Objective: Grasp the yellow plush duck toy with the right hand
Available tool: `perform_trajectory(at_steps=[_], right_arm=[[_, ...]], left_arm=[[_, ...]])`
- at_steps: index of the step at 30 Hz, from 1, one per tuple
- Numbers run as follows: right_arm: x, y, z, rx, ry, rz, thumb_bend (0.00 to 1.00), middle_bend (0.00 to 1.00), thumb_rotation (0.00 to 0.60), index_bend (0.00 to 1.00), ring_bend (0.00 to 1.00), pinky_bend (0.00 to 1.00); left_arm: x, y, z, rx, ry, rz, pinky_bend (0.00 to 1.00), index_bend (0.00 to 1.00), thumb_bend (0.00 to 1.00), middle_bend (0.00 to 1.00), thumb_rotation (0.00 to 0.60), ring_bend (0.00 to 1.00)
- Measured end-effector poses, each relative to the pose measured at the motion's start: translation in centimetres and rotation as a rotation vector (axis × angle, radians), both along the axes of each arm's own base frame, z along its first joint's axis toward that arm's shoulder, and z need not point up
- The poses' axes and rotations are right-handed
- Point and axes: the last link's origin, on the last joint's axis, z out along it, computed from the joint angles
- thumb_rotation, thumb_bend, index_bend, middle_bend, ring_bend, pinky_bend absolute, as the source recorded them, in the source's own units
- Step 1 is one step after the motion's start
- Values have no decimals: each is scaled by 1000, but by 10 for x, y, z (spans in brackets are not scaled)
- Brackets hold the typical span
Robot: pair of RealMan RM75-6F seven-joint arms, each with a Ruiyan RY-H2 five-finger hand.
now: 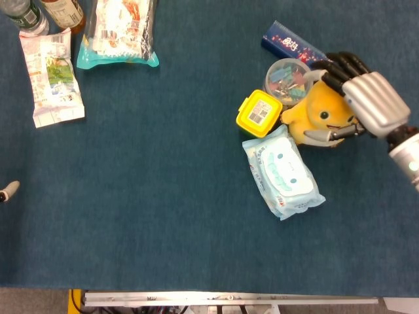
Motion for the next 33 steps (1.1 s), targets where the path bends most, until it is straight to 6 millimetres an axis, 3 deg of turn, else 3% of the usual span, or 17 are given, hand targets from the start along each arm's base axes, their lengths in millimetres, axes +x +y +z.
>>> perform_trajectory(at_steps=[11, 21, 33], right_arm=[[5, -12, -23, 10, 44, 30, 0, 157, 219, 228, 0, 0], [11, -9, -41, 64, 80, 62, 0, 157, 220, 228, 0, 0], [19, 4, -33, 18, 52, 142, 0, 158, 218, 228, 0, 0]], left_arm=[[-3, 1, -1, -9, 4, 18, 42, 57, 117, 73, 532, 93], [-6, -1, 0, -9, 1, 29, 42, 59, 117, 73, 536, 93], [-6, -1, 0, -10, 0, 28, 42, 59, 117, 73, 537, 92]])
